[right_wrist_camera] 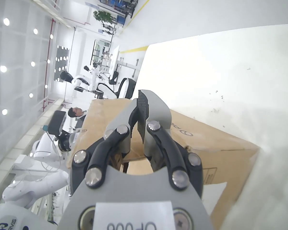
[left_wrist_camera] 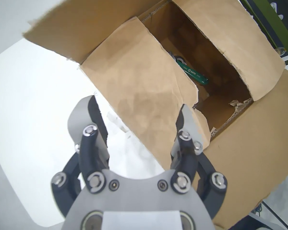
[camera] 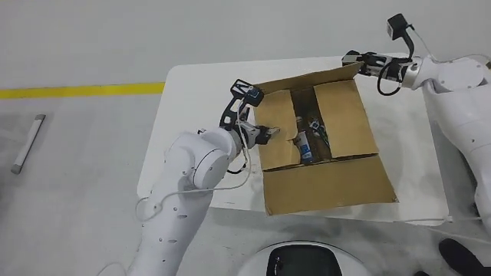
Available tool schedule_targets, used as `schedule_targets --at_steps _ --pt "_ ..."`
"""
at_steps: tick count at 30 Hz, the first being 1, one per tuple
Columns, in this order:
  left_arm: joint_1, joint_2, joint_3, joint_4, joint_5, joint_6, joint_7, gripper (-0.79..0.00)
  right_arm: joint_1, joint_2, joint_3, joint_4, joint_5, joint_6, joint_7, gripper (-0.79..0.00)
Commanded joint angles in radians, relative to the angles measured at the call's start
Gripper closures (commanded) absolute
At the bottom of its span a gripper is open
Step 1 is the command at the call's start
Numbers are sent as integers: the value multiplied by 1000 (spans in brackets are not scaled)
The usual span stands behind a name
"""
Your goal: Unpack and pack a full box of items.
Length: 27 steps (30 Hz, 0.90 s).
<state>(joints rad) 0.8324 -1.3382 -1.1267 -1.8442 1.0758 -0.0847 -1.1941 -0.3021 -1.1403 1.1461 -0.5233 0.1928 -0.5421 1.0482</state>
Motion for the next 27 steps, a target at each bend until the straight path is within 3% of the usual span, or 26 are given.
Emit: schedule_targets --at_steps 1,5,13,20,23,27 --pt "37 10 -44 -52 13 -22 -11 -785 -13 7 -3 -39 -35 -11 8 0" --pt "93 25 -117 -121 37 -32 -14 -785 -53 21 -9 -130 -102 -30 17 0" --pt "93 25 -117 -121 37 -32 -14 -785 -177 59 -14 -367 -330 -13 -35 0" --pt "98 26 -119 -127 48 -34 29 -785 -298 82 25 -540 -335 67 -71 0" --pt "87 30 -99 -141 86 -114 78 -785 -328 89 46 -591 -318 96 -86 0" --pt "108 45 -98 -180 143 -278 61 -785 -360 98 67 -646 -313 116 -88 0"
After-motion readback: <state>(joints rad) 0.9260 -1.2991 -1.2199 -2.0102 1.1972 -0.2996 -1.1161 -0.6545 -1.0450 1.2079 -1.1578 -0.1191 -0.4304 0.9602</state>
